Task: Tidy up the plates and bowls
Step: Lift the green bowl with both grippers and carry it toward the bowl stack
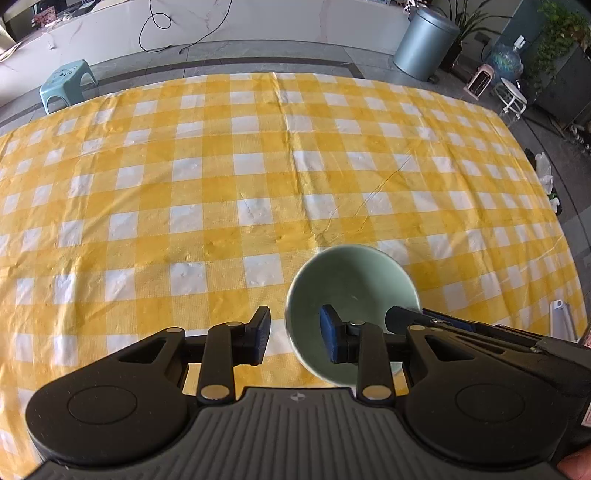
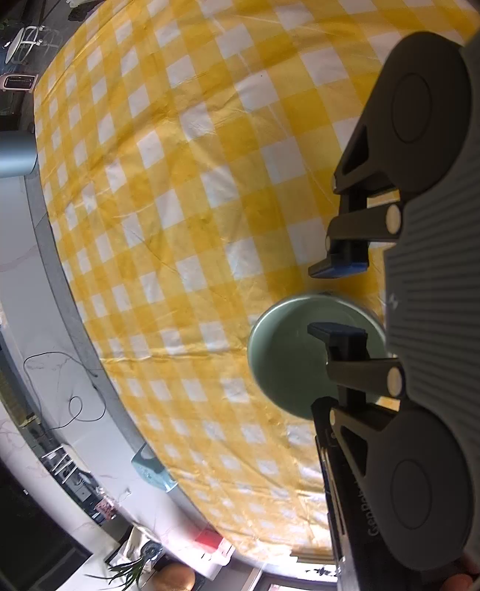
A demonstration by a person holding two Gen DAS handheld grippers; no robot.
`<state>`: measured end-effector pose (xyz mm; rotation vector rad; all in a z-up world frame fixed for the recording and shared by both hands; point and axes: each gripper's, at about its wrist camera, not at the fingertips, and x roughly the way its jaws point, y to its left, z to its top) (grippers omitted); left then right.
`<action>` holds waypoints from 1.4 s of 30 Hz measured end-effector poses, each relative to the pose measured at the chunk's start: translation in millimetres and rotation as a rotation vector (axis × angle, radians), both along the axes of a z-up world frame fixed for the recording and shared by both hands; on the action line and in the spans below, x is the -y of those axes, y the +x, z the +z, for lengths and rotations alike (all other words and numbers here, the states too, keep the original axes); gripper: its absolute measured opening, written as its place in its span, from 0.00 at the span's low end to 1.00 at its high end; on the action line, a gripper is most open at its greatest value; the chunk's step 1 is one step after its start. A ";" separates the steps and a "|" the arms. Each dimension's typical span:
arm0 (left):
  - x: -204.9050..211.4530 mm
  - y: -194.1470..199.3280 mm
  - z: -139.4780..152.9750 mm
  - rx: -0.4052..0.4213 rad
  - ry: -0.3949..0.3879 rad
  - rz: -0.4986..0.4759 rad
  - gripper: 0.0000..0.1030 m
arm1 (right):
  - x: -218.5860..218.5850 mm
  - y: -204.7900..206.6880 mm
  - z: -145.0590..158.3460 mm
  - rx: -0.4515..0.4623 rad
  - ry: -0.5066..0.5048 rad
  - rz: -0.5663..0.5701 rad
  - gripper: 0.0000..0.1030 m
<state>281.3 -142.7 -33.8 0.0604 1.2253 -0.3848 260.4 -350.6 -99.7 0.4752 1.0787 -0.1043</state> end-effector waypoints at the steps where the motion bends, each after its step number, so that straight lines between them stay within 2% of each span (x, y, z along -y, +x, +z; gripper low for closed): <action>1: 0.9 1.3 -1.7 -0.004 0.004 -0.004 0.34 | -0.9 1.8 -2.6 -0.010 -0.008 -0.003 0.22; 8: 7.2 11.2 -12.8 -0.030 0.011 -0.015 0.33 | 1.6 8.4 -13.7 -0.062 0.040 -0.012 0.17; 13: 10.8 13.1 -18.9 -0.044 0.004 -0.023 0.23 | 1.9 11.3 -19.8 -0.087 0.066 -0.019 0.11; 19: 10.0 13.2 -24.4 -0.047 0.020 -0.006 0.10 | -2.4 13.0 -21.4 -0.091 0.058 -0.018 0.10; 26: 9.4 10.4 -20.0 -0.032 0.015 0.007 0.08 | -2.7 12.1 -18.9 -0.097 0.047 -0.014 0.11; 31: 7.6 5.8 -9.7 -0.013 -0.006 0.019 0.07 | 3.1 9.8 -11.8 -0.066 0.054 -0.024 0.10; 42: -0.2 -22.0 41.7 0.068 -0.034 0.005 0.07 | 15.2 -17.1 22.0 0.053 0.137 -0.033 0.08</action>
